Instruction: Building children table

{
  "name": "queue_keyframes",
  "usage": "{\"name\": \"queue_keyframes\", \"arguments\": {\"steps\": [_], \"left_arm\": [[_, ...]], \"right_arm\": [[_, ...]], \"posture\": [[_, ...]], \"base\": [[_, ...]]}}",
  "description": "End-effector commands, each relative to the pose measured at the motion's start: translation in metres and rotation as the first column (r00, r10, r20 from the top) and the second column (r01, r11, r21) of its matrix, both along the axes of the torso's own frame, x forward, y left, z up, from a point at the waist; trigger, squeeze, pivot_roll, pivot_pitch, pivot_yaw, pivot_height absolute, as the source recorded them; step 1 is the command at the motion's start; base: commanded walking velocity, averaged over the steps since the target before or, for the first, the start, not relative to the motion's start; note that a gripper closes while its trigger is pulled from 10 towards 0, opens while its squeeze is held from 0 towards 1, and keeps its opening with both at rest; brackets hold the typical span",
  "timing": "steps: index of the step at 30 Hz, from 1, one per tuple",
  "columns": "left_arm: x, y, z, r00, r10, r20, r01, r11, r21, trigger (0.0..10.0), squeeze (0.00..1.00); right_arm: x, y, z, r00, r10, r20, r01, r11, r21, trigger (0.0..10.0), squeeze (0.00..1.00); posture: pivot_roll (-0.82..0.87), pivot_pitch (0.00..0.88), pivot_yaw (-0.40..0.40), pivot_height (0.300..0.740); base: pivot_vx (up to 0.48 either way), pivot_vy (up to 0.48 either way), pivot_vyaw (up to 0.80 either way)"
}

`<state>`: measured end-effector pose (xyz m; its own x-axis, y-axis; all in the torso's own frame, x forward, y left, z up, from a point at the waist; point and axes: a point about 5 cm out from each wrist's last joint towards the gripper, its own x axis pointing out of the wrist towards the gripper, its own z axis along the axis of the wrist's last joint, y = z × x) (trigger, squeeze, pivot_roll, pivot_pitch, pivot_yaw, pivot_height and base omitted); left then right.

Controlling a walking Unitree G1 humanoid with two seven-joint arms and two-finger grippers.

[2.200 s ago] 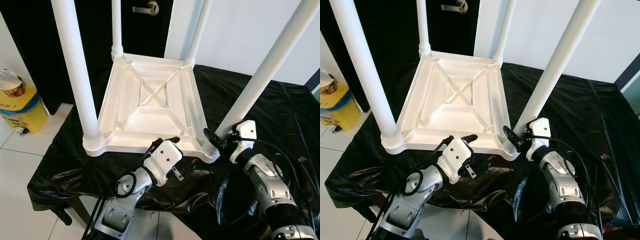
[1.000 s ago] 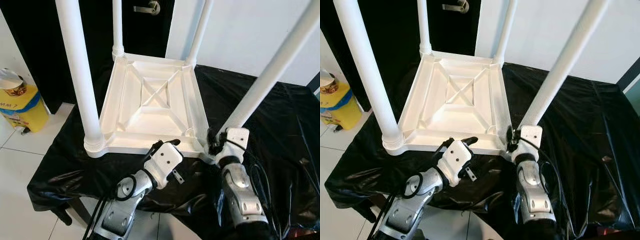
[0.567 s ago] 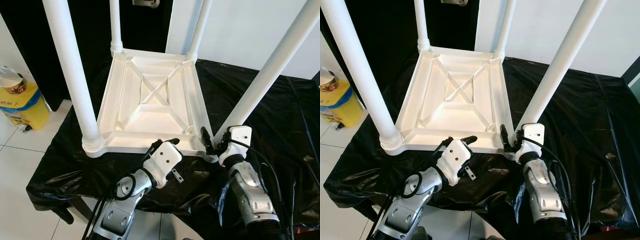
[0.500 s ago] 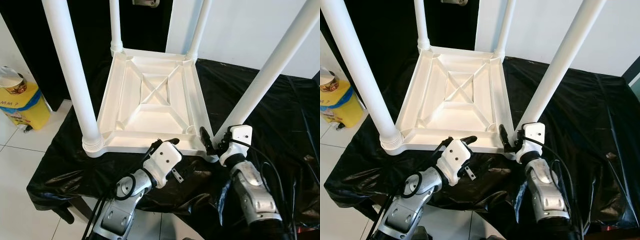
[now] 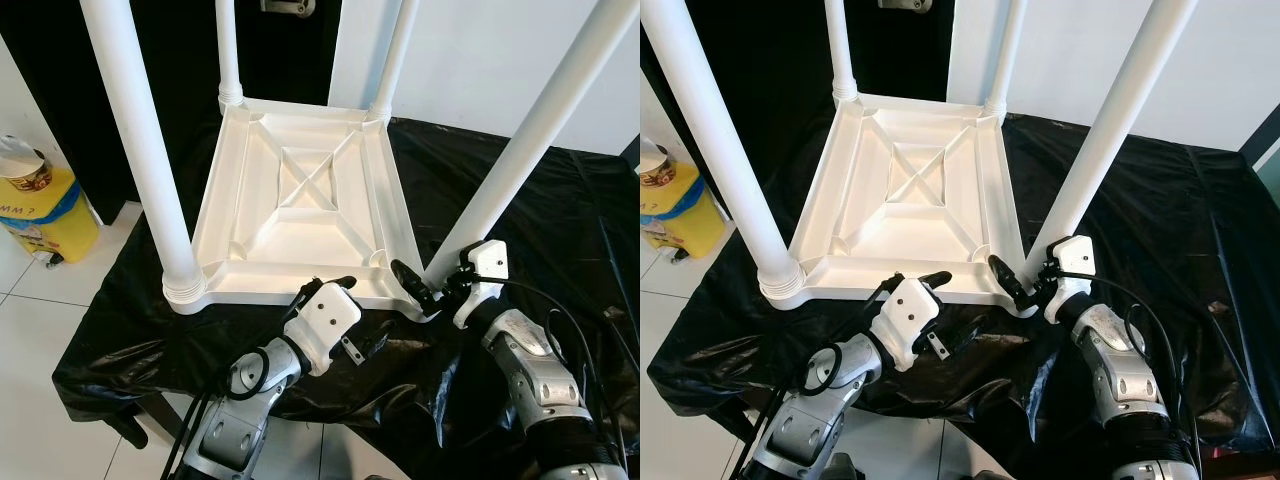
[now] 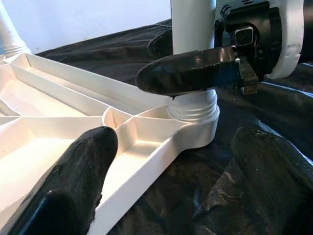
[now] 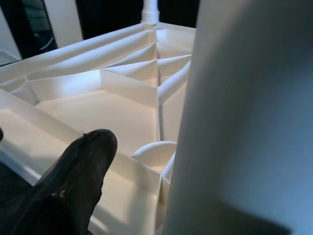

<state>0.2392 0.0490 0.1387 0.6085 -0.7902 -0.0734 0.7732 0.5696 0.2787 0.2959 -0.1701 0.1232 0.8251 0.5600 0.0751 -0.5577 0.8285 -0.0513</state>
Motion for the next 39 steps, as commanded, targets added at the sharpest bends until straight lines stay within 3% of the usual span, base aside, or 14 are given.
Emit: {"name": "queue_keyframes", "arguments": {"steps": [1, 11, 12, 13, 14, 21, 22, 23, 24, 29, 32, 35, 39], "left_arm": [[0.002, 0.001, 0.002, 0.999, 0.040, 0.013, -0.040, 0.999, -0.001, 10.0, 0.00], [0.003, 0.000, 0.002, 0.999, 0.033, 0.014, -0.033, 0.999, 0.002, 10.0, 0.00], [0.003, 0.000, 0.003, 0.999, 0.029, 0.017, -0.029, 1.000, 0.005, 10.0, 0.00], [0.003, 0.000, 0.003, 0.999, 0.029, 0.017, -0.029, 1.000, 0.005, 10.0, 0.00], [0.003, 0.000, 0.003, 0.999, 0.028, 0.017, -0.028, 1.000, 0.006, 10.0, 0.00], [0.002, 0.001, 0.002, 0.999, 0.041, 0.014, -0.041, 0.999, 0.005, 10.0, 0.00], [0.001, 0.001, 0.002, 0.999, 0.041, 0.012, -0.041, 0.999, 0.004, 10.0, 0.00], [0.001, 0.001, 0.002, 0.999, 0.041, 0.012, -0.041, 0.999, 0.004, 10.0, 0.00], [0.000, 0.000, 0.001, 0.999, 0.041, 0.011, -0.041, 0.999, 0.004, 10.0, 0.00], [0.000, 0.000, 0.001, 0.999, 0.045, 0.010, -0.045, 0.999, 0.005, 10.0, 0.00], [0.001, 0.001, 0.001, 0.999, 0.048, 0.011, -0.048, 0.999, 0.004, 10.0, 0.00], [0.002, 0.002, 0.000, 0.998, 0.056, 0.013, -0.056, 0.998, 0.004, 10.0, 0.00], [0.003, 0.001, 0.002, 0.998, 0.058, 0.016, -0.058, 0.998, 0.003, 10.0, 0.00]], "right_arm": [[0.003, 0.005, -0.005, 0.997, 0.072, -0.034, -0.073, 0.997, -0.021, 10.0, 0.00], [0.011, -0.001, -0.004, 0.990, 0.134, -0.041, -0.137, 0.986, -0.090, 10.0, 0.00], [0.012, -0.001, -0.006, 0.990, 0.135, -0.041, -0.138, 0.986, -0.095, 2.6, 0.00], [0.012, -0.001, -0.006, 0.990, 0.135, -0.041, -0.138, 0.986, -0.095, 2.6, 0.00], [0.011, -0.002, -0.008, 0.991, 0.127, -0.040, -0.131, 0.986, -0.099, 0.0, 0.00], [0.008, -0.004, -0.016, 0.997, 0.060, -0.054, -0.063, 0.996, -0.068, 0.0, 0.00], [0.007, -0.004, -0.016, 0.998, 0.038, -0.053, -0.041, 0.997, -0.066, 3.1, 0.00], [0.007, -0.004, -0.016, 0.998, 0.038, -0.053, -0.041, 0.997, -0.066, 3.1, 0.00], [0.007, -0.003, -0.017, 0.998, 0.011, -0.055, -0.014, 0.999, -0.051, 10.0, 0.00], [0.004, 0.001, -0.020, 0.985, -0.162, -0.066, 0.161, 0.987, -0.023, 10.0, 0.00], [0.003, 0.003, -0.025, 0.965, -0.252, -0.077, 0.249, 0.967, -0.051, 10.0, 0.00], [-0.004, 0.012, -0.033, 0.918, -0.379, -0.117, 0.379, 0.925, -0.017, 10.0, 0.00], [-0.008, 0.018, -0.035, 0.883, -0.451, -0.130, 0.454, 0.891, -0.011, 10.0, 0.00]], "posture": [[0.19, 0.048, -0.119, 0.740], [0.18, 0.049, -0.112, 0.740], [0.19, 0.058, -0.110, 0.740], [0.19, 0.058, -0.110, 0.740], [0.19, 0.063, -0.113, 0.740], [0.21, 0.063, -0.127, 0.740], [0.21, 0.061, -0.131, 0.740], [0.21, 0.061, -0.131, 0.740], [0.21, 0.058, -0.137, 0.740], [0.21, 0.055, -0.143, 0.740], [0.21, 0.055, -0.147, 0.740], [0.21, 0.052, -0.157, 0.740], [0.22, 0.059, -0.168, 0.740]], "base": [[0.000, 0.000, 0.00], [0.000, 0.000, 0.00], [0.000, 0.000, 0.00], [0.000, 0.000, 0.00], [0.000, 0.000, 0.00], [0.000, 0.000, 0.00], [0.000, 0.000, 0.00], [0.000, 0.000, 0.00], [0.000, 0.000, 0.00], [0.000, 0.000, 0.00], [0.000, 0.000, 0.00], [0.000, 0.000, 0.00], [0.000, 0.000, 0.00]]}}
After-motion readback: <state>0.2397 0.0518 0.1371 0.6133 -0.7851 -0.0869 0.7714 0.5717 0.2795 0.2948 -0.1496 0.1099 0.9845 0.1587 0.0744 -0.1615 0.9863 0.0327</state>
